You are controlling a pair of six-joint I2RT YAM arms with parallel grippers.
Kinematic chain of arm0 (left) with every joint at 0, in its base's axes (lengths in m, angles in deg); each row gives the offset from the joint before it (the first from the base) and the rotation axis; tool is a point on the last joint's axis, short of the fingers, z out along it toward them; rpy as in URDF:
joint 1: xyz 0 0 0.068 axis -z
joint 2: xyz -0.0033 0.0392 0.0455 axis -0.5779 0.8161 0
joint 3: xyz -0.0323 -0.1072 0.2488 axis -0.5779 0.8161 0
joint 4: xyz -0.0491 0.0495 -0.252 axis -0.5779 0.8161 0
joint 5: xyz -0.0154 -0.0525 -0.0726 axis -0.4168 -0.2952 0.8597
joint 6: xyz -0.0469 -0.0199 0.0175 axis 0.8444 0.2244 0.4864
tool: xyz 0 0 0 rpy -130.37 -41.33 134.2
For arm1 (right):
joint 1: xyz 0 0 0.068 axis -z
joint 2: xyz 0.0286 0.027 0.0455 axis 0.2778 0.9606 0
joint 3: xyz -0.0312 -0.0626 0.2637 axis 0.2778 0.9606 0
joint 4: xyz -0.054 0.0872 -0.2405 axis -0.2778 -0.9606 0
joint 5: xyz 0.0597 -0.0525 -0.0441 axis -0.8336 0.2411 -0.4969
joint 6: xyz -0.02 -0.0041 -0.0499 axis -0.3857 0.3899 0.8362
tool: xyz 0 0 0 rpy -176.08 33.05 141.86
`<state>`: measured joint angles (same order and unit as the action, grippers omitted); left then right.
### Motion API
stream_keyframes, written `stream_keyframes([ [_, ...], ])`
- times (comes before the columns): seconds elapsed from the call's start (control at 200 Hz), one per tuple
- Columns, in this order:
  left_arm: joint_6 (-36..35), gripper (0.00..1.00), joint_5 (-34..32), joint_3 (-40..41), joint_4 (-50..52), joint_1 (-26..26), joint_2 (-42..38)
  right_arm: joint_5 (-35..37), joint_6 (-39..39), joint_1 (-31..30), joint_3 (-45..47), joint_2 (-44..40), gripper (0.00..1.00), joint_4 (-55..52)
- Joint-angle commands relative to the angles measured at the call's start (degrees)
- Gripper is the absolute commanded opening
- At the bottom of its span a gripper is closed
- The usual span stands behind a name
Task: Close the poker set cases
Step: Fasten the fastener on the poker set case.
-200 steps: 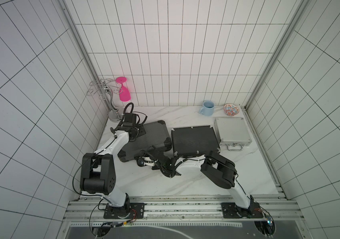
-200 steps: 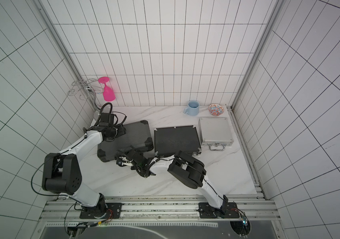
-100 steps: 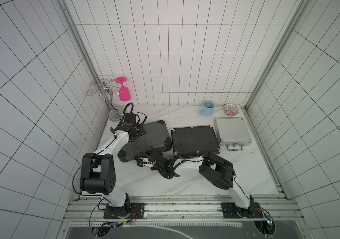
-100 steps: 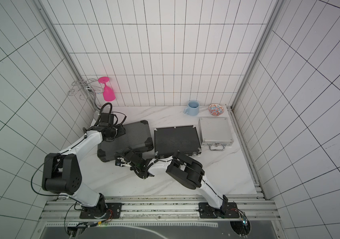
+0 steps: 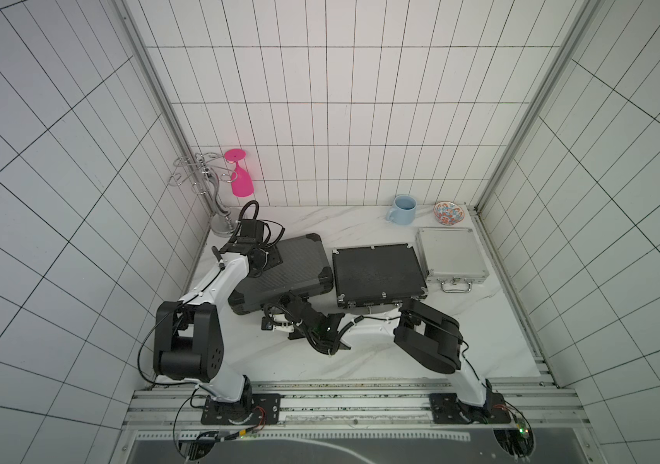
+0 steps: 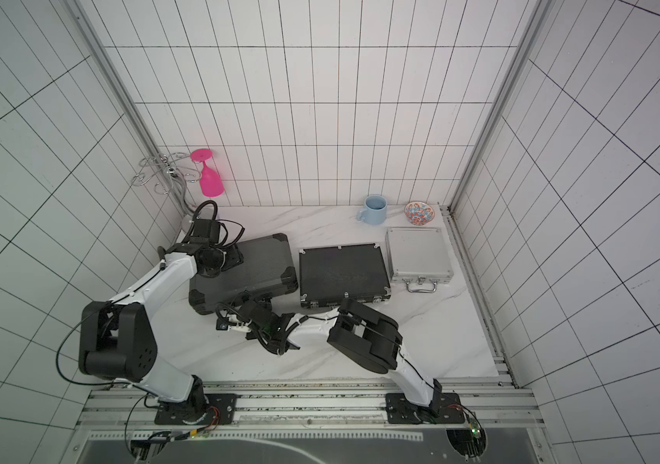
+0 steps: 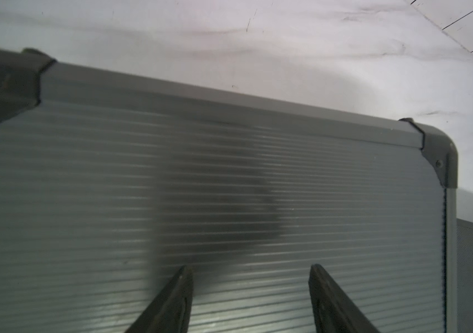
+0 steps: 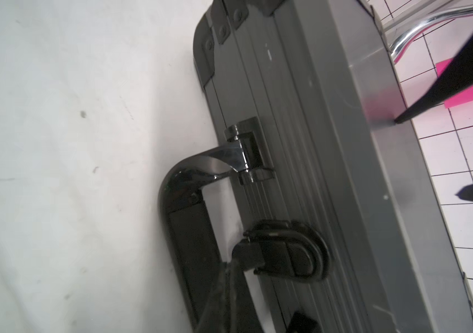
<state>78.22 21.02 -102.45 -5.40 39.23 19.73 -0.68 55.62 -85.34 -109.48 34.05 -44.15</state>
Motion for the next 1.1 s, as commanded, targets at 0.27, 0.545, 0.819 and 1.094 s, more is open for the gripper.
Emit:
stream_keyframes([
  [0.27,1.1,0.66,-0.3,-2.9,8.5,-1.1,-0.1,-2.0,-23.7,5.8,14.4,-16.8,0.36,-2.3],
  [0.545,1.0,0.66,-0.5,-2.3,8.3,-1.0,-0.9,-10.5,-40.0,9.2,15.4,-18.4,0.40,-4.5],
  [0.819,1.5,0.63,0.0,-0.8,6.6,-1.0,0.7,-17.1,-39.0,7.5,8.1,-11.8,0.23,-3.1],
  [1.094,1.9,0.64,0.2,-1.4,6.2,-0.8,-0.9,-16.2,-42.0,6.7,1.2,-4.4,0.26,-2.7],
])
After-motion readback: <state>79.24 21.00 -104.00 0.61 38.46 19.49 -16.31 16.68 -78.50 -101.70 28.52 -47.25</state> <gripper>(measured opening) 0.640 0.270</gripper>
